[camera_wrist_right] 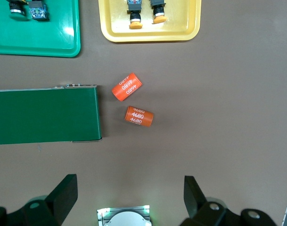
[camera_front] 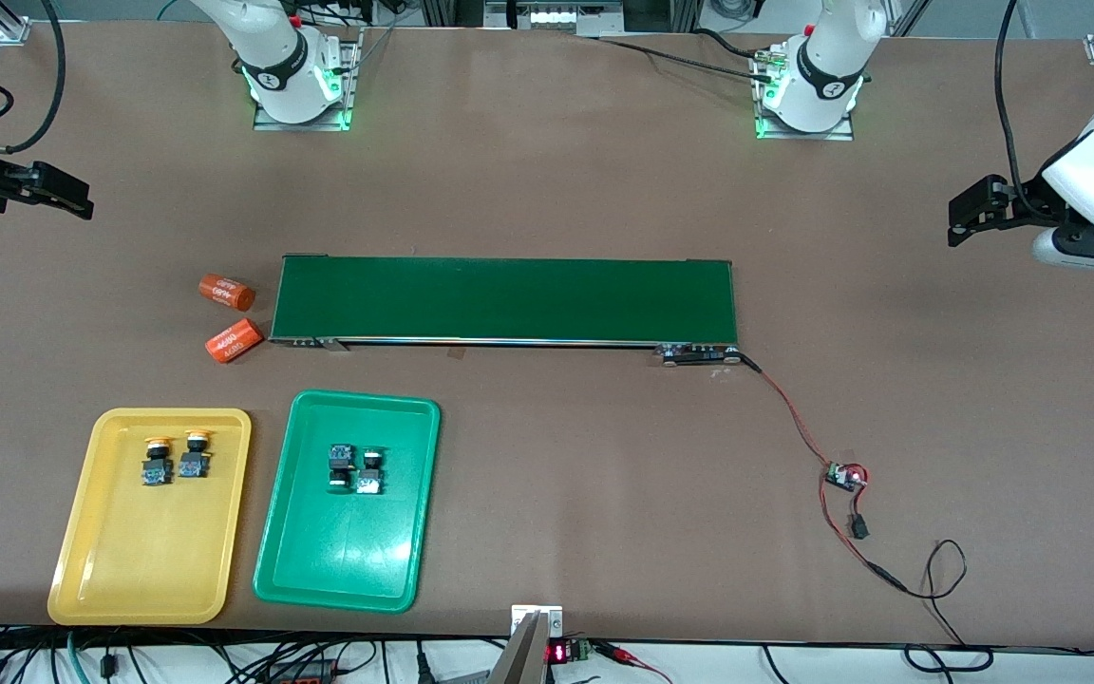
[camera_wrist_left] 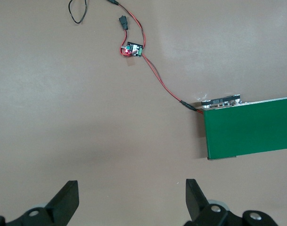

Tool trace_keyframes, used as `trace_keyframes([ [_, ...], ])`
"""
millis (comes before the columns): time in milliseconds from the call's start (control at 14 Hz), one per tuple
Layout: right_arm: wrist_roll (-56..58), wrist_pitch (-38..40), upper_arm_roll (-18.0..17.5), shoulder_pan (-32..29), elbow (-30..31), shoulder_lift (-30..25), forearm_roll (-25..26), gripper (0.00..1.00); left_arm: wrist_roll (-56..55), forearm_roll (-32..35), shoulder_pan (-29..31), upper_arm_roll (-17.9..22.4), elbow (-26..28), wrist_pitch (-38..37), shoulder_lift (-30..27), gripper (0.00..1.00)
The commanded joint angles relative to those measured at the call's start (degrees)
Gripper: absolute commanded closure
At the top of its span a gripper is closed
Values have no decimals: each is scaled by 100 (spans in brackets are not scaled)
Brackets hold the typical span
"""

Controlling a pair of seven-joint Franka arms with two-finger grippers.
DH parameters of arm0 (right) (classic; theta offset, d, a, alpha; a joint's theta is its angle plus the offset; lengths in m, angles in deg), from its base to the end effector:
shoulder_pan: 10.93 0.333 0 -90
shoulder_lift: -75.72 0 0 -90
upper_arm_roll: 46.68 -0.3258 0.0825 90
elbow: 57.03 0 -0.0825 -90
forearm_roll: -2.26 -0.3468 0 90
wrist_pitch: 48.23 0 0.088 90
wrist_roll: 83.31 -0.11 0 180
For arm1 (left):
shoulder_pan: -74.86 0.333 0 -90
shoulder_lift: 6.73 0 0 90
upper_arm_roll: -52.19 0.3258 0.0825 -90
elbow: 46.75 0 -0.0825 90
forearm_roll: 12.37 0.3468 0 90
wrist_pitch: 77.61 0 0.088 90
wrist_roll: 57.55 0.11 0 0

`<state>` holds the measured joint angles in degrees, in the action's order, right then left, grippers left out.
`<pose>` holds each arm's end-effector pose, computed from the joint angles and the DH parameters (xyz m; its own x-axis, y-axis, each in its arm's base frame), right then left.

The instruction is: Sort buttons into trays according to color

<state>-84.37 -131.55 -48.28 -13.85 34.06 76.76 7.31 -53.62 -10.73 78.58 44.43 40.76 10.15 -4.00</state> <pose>0.5078 -0.0224 0.6051 0.9872 -0.0513 -0.1511 -0.0380 -0.9952 0.0903 0.5272 -0.0320 0.6221 0.9895 -0.1376 -0.0442 -0.1385 -0.9902 -0.0192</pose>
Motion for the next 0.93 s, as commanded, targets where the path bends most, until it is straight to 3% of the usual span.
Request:
trace_keyframes([
  [0,18,71,28,2,32,-51,-119,0,55,118,-29,-15,-183,-101,78,0],
  [644,-104,221,-69,133,15,-7,-154,0,46,109,-20,2,-183,-101,78,0],
  [859,-122,-130,-60,195,-29,10,-592,0,55,109,-20,2,-183,-110,78,0],
])
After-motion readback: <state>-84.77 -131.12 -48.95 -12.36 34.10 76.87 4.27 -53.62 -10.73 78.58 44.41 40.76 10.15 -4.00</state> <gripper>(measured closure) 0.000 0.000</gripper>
